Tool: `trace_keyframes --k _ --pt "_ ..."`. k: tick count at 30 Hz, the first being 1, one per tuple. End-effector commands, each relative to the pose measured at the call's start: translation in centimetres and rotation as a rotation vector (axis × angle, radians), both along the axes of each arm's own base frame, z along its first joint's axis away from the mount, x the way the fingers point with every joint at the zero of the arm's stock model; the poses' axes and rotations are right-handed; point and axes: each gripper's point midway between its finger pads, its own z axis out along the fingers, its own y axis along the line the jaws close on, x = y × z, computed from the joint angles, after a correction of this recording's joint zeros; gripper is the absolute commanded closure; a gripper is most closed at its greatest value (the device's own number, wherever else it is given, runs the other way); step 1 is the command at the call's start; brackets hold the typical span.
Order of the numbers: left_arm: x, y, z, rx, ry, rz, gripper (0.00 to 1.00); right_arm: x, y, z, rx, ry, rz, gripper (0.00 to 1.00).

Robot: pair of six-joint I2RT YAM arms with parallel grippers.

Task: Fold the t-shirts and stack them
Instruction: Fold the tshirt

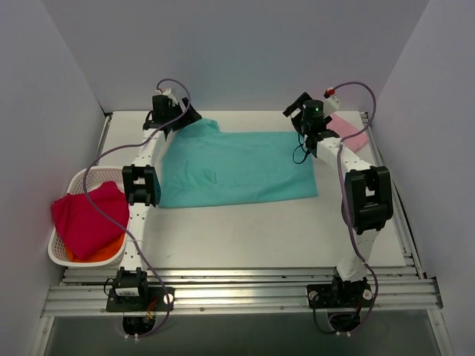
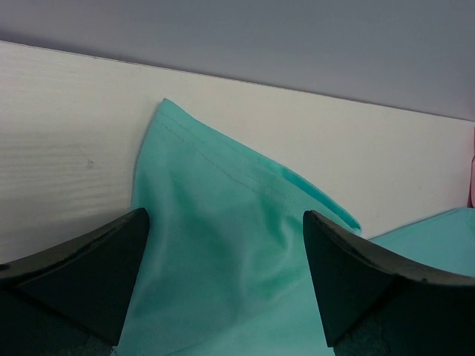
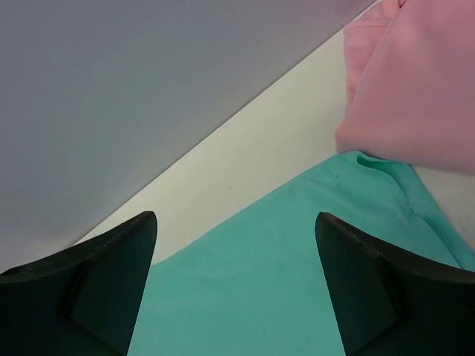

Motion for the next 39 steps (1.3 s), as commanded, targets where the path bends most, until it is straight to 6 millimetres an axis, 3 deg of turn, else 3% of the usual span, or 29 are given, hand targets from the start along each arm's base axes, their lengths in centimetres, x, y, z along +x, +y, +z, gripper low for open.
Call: trace_keyframes --k 1,9,11,14,19,23,30,31,32,33,34,35,39 --pt "0.5 -0.2 0.7 0.035 -0.035 0.017 0.06 0.6 -1.0 1.1 0.041 -0.053 -0.005 0.17" --pt "0.6 -0.2 0.3 0.076 -0.039 0.028 0.0 0.2 -2.0 0.6 0.062 -0.059 -0.007 0.17" --pt "0.5 -0.1 0.4 0.082 -0.037 0.029 0.13 0.2 -2.0 0.4 0.07 -0.054 -0.004 0.17" --pt "0.5 0.2 0.4 0.104 -0.04 0.038 0.21 0.3 -1.9 0.1 0.074 -0.054 0.001 0.17" --pt "0.9 2.2 0.4 0.153 -0.05 0.105 0.18 0.1 -1.8 -0.3 0.085 -0.052 0.009 0.17" --pt "1.5 2.2 2.0 0.157 -0.111 0.094 0.16 0.4 -1.7 -0.7 0.091 -0.055 0.015 0.17" --pt "1.6 3.1 0.8 0.159 -0.067 0.134 0.14 0.8 -1.6 -1.3 0.097 -0.049 0.021 0.18" --pt "2.1 2.8 1.6 0.147 -0.118 0.12 0.14 0.8 -1.6 -1.4 0.097 -0.048 0.022 0.18" --pt "2.2 2.7 3.9 0.143 -0.163 0.121 0.14 0.8 -1.6 -1.4 0.099 -0.048 0.022 0.18" --pt "1.4 2.7 1.3 0.147 -0.119 0.118 0.14 0.8 -1.6 -1.7 0.098 -0.043 0.022 0.18" --pt "1.9 2.7 3.0 0.132 -0.19 0.119 0.14 0.9 -1.7 -1.7 0.099 -0.043 0.021 0.18" --pt "2.0 2.5 6.0 0.117 -0.26 0.114 0.13 0.9 -1.8 -1.8 0.097 -0.043 0.02 0.18" --pt "2.0 3.6 5.3 0.159 -0.23 0.157 0.12 1.1 -1.6 -2.4 0.106 -0.035 0.027 0.18"
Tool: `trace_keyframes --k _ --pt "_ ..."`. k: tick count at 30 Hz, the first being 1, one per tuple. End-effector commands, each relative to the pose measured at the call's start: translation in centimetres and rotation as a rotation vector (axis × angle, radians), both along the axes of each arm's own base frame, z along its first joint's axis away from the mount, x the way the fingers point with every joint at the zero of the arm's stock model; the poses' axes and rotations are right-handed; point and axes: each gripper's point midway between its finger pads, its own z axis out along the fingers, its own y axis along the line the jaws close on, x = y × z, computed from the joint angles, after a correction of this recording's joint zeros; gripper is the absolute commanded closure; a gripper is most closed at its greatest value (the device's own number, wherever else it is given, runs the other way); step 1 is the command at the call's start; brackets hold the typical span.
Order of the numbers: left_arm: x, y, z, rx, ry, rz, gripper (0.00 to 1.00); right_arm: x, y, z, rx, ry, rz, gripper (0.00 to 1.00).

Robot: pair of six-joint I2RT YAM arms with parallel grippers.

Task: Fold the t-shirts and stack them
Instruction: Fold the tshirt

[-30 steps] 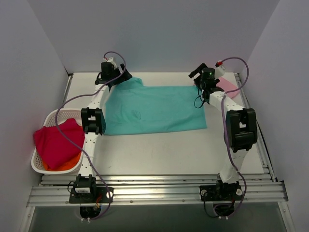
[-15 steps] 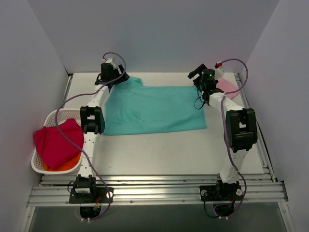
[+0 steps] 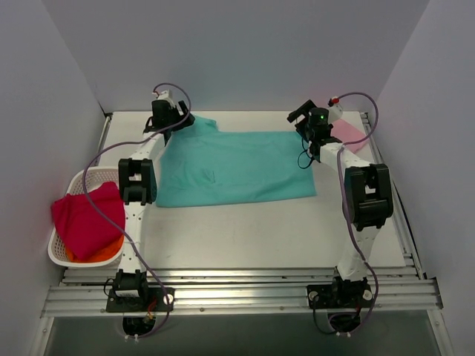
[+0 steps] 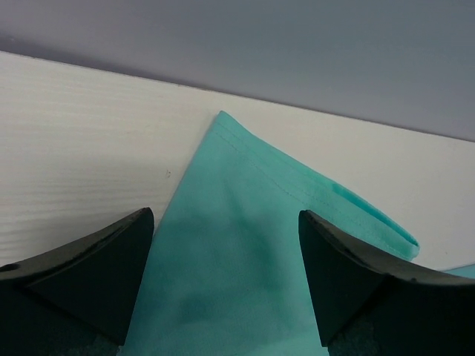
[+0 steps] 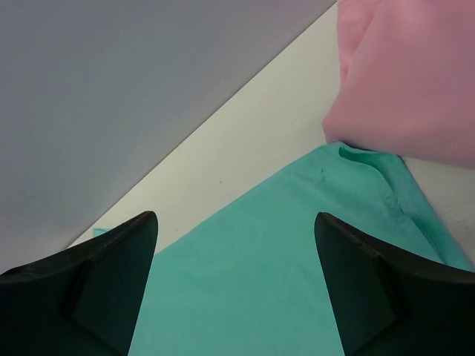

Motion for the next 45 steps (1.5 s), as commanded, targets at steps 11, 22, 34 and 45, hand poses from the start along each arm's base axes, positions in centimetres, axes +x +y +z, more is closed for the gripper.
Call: trace_keyframes --k 11,22,34,45 --pt "1.0 0.9 1.6 -0.015 0.035 0.018 0.21 0.9 -0.6 0.8 0.044 -0.044 0.005 0.18" --pt "-0.7 -1.0 -0.4 -0.075 0.131 -0.066 0.24 0.3 -1.2 1.7 0.08 -0.07 0.008 0.18" --pt "-1.1 -1.5 -1.0 -0.1 0.156 -0.083 0.61 -0.1 -1.0 1.8 0.121 -0.077 0.041 0.18" --pt "-1.0 -0.5 -1.6 -0.151 0.165 -0.069 0.98 1.6 -2.5 -1.5 0.057 0.005 0.014 0.19"
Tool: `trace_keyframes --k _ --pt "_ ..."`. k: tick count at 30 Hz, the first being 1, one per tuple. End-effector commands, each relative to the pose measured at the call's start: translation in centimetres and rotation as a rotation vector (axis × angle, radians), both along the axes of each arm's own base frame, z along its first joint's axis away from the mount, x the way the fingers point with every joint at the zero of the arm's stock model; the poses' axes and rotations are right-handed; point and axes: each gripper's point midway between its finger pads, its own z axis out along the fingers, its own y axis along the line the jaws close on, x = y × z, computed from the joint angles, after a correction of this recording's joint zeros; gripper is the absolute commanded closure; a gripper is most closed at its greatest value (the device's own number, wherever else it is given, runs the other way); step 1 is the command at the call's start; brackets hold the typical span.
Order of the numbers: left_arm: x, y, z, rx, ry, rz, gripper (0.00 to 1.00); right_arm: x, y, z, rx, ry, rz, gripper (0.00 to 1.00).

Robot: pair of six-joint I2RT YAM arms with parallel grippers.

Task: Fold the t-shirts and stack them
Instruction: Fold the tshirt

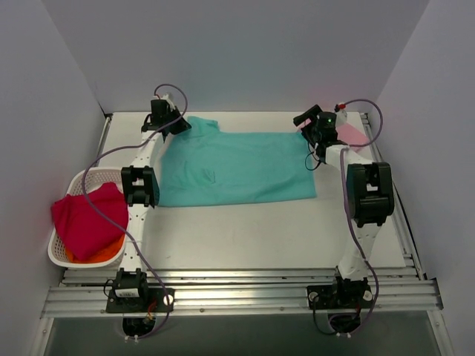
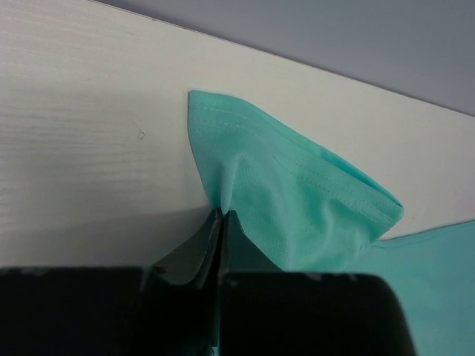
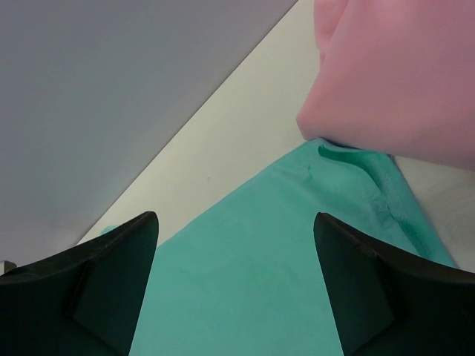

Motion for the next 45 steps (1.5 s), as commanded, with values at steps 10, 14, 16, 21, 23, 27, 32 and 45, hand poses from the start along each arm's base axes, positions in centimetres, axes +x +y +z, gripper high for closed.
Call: trace_keyframes --k 10,14,16,21,23,27,32,45 --pt "-0.8 2.8 -0.1 0.044 0.044 0.03 0.98 4.8 -2.3 -4.2 -0.125 0.108 -0.041 0.19" --pt "-1.2 3.5 -0.5 0.037 0.051 0.05 0.98 4.6 -2.2 -6.0 -0.11 0.138 -0.042 0.2" --pt "-1.3 3.6 -0.9 0.034 0.066 0.05 0.98 4.3 -2.2 -6.5 -0.118 0.155 -0.043 0.2" --pt "-1.3 3.5 -1.1 0.02 0.072 0.044 0.98 3.6 -3.1 -7.1 -0.15 0.175 -0.075 0.2" --pt "-1.2 3.4 -1.0 0.014 0.063 0.039 0.98 3.7 -3.0 -7.6 -0.143 0.182 -0.071 0.21" --pt "-1.3 3.4 -0.9 0.006 0.061 0.034 0.98 4.6 -2.9 -7.9 -0.142 0.178 -0.071 0.23" --pt "-1.2 3.3 -1.0 -0.003 0.06 0.031 0.98 5.7 -3.1 -9.1 -0.143 0.185 -0.083 0.27" --pt "-1.1 3.3 -1.1 -0.023 0.063 0.032 0.98 6.8 -2.0 -10.2 -0.131 0.195 -0.061 0.61"
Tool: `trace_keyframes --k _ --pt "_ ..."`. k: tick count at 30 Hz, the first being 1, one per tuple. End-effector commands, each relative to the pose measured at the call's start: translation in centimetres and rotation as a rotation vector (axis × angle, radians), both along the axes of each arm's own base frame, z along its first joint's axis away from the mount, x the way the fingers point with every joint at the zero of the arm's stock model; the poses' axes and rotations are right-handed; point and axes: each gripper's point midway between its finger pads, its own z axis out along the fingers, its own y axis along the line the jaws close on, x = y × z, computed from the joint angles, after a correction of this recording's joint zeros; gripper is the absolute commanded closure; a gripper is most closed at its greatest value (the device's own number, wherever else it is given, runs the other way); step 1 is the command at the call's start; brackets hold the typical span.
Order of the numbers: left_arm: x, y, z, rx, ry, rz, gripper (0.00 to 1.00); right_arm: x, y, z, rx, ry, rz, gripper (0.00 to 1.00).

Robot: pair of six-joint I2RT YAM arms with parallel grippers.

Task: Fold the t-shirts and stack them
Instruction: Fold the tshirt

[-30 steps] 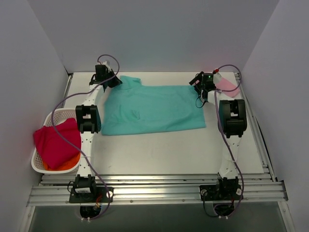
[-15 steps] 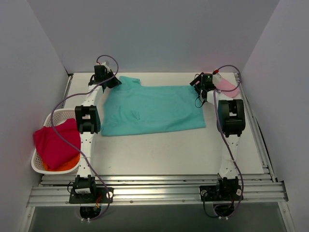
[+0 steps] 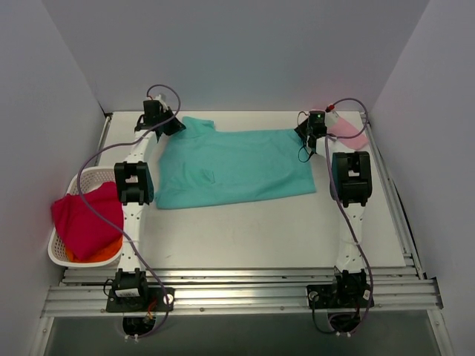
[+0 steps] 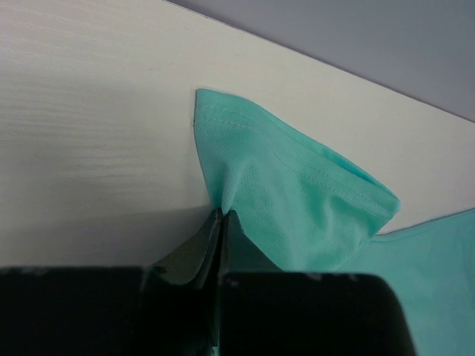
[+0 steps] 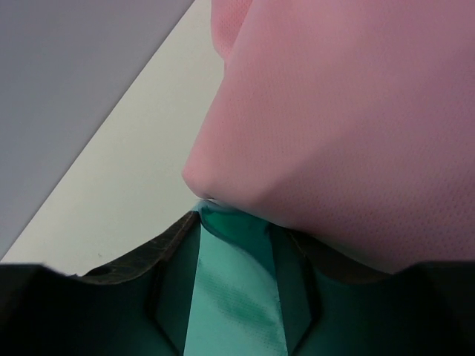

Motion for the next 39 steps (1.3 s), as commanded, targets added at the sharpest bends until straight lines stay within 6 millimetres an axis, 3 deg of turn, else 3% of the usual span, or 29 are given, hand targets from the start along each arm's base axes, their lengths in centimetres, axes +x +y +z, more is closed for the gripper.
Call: trace_keyframes --k 1,11,17,24,26,30,39 --pt "-0.4 0.9 -0.9 0.01 0.031 0.009 0.98 -0.2 0.0 -0.4 -0.012 0.023 0.001 0.67" --pt "-0.4 0.8 -1.0 0.008 0.035 0.007 0.98 -0.4 0.1 -0.6 -0.012 0.025 0.008 1.0" --pt "-0.5 0.6 -0.9 0.004 0.019 -0.008 0.98 0.3 0.3 0.1 -0.006 0.004 0.014 1.0" --pt "-0.4 -0.1 3.1 -0.037 -0.066 -0.034 0.98 1.7 0.3 4.1 -0.006 -0.069 0.018 1.0" --pt "-0.4 -0.1 5.2 -0.035 -0.106 -0.036 0.98 1.8 0.5 5.1 -0.002 -0.088 0.022 1.0" --pt "-0.8 -0.1 6.9 -0.033 -0.134 -0.037 0.98 1.6 0.7 7.2 -0.001 -0.121 0.027 1.0" --pt "-2.0 -0.3 9.6 -0.03 -0.188 -0.053 0.98 0.4 0.9 8.2 0.007 -0.135 0.035 1.0"
